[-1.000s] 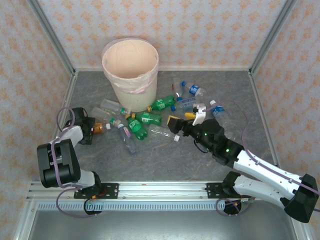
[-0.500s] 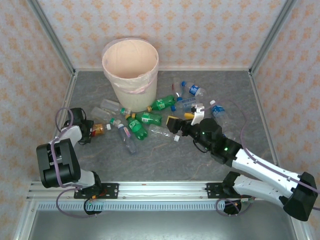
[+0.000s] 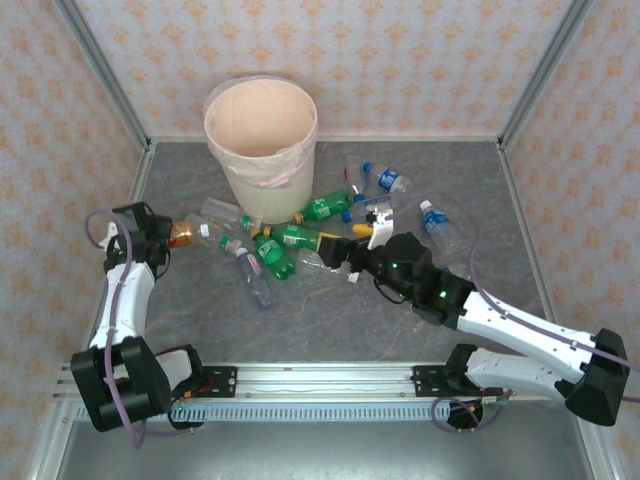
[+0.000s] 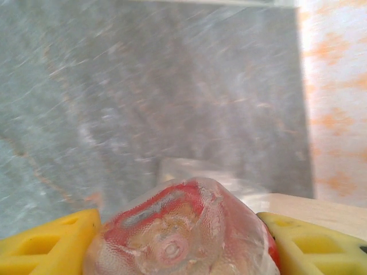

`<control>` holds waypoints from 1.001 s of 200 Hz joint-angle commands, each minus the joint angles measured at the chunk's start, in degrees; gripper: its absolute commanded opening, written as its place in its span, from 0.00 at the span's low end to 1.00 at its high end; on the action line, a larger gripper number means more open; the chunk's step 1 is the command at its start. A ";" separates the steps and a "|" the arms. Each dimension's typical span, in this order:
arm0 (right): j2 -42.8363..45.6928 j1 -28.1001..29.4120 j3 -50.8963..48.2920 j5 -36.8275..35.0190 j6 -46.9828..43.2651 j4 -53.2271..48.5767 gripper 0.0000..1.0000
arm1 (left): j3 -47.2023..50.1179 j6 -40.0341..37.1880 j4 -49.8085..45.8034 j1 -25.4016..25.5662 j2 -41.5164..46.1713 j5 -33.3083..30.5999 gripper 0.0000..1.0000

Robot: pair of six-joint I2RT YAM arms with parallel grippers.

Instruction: Put the plastic bottles in the bin

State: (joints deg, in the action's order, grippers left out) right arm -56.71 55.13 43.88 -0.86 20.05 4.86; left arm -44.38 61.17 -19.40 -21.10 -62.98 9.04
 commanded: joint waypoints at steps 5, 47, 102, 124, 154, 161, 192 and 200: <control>-2.37 2.92 3.85 -3.11 -0.95 -0.03 1.00 | -6.41 -1.82 -2.86 -0.19 4.08 0.54 0.59; -5.87 7.14 6.86 -5.59 -0.90 -0.23 1.00 | -18.56 -4.01 -4.50 4.82 4.59 -2.93 0.59; -7.79 10.19 9.01 -8.80 -0.06 -1.07 1.00 | -35.42 -10.01 -2.68 17.22 -3.77 -13.34 0.59; -7.89 10.34 9.46 -8.96 0.56 -1.76 1.00 | -39.72 -15.59 1.07 22.27 -7.42 -18.11 0.56; -7.85 10.55 9.82 -9.36 0.86 -2.99 1.00 | -46.35 -23.20 2.93 28.03 -13.36 -23.80 0.56; -7.81 10.61 9.82 -9.56 0.91 -3.10 1.00 | -47.88 -24.83 3.18 29.27 -14.88 -24.73 0.56; -7.72 10.58 9.30 -10.18 1.02 -2.89 1.00 | -54.29 -35.35 4.23 34.77 -21.21 -30.33 0.56; -7.88 10.61 9.45 -10.24 0.96 -3.01 1.00 | -55.86 -38.14 4.44 36.22 -22.76 -31.87 0.56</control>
State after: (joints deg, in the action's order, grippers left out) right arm -64.47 65.21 51.68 -9.08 20.53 2.55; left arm -95.13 34.72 -17.89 11.73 -82.48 -15.53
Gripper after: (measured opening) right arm 0.997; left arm 0.623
